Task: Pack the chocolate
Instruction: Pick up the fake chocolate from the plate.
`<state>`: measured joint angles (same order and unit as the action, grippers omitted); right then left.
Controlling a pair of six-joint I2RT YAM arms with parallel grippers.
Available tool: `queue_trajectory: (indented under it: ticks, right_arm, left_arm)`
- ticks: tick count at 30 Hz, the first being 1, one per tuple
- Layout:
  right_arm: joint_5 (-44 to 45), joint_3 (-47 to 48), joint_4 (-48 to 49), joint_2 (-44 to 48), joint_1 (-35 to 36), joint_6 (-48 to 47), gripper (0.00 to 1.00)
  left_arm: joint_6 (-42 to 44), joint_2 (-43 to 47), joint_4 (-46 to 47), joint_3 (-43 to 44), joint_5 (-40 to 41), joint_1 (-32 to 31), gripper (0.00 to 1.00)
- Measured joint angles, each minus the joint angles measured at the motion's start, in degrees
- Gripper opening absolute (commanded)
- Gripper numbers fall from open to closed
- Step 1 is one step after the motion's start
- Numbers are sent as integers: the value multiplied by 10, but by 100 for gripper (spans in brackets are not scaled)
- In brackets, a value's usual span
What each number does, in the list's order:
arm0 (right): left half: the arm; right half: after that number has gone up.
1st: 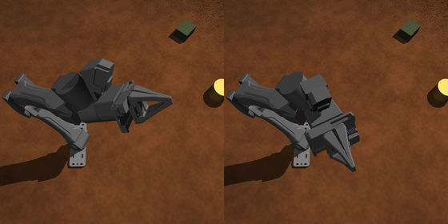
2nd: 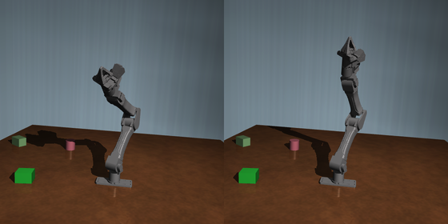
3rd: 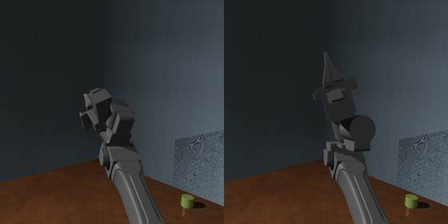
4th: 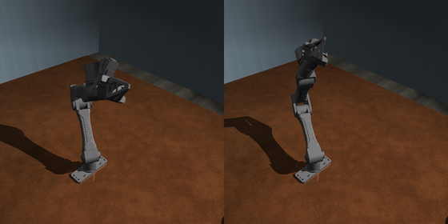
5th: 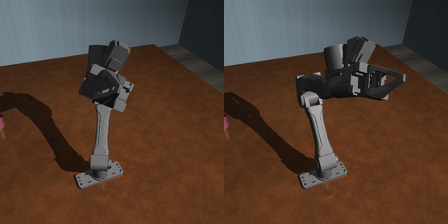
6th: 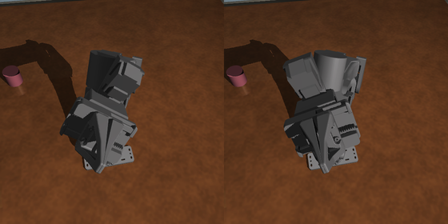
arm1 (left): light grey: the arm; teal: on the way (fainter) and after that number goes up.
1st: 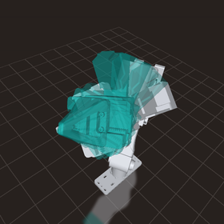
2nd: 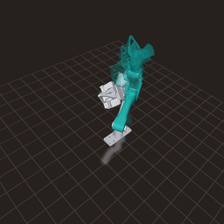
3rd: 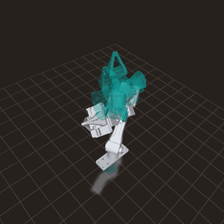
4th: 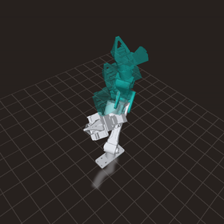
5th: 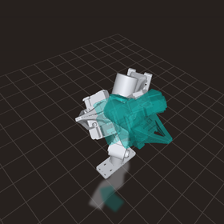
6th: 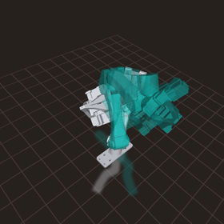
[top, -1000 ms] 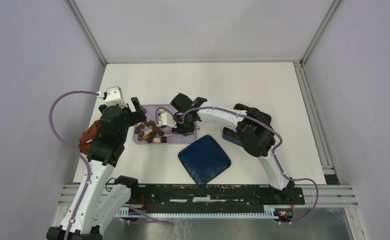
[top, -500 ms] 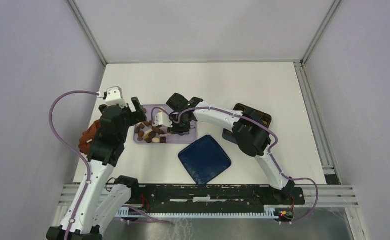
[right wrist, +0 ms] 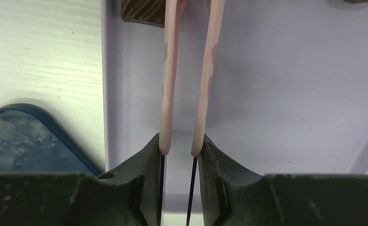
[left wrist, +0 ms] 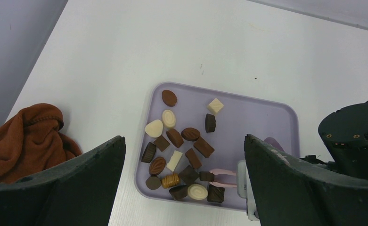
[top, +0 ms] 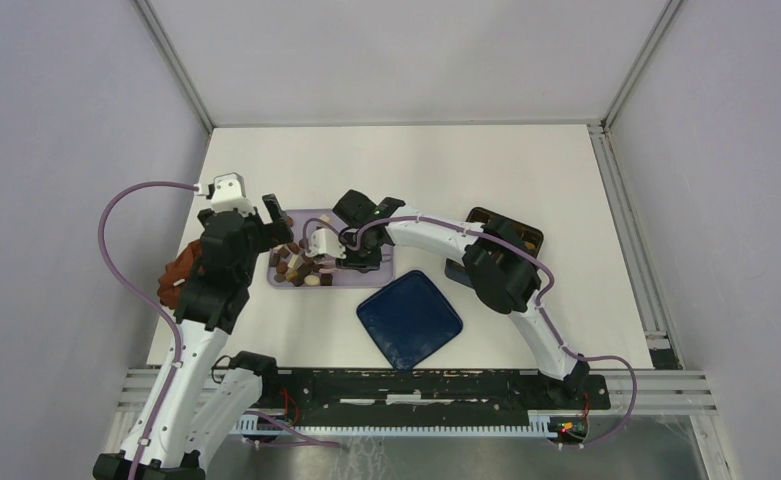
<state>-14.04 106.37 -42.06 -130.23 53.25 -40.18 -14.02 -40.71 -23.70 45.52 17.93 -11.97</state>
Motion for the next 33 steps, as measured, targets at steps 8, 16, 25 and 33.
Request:
queue_trajectory:
  ticks: [8, 16, 25, 33]
  right_arm:
    - [2, -31, 11, 19, -1, 0, 21]
    - [-1, -59, 15, 49, -9, 3, 18]
    - [-29, -96, 21, 104, -36, 14, 14]
    - [-54, -197, 30, 234, -67, 24, 14]
  left_arm:
    - [0, 0, 0, 0, 0, 0, 100]
    - [0, -1, 0, 0, 0, 0, 100]
    - [0, -2, 0, 0, 0, 0, 100]
    - [0, -7, 0, 0, -2, 0, 100]
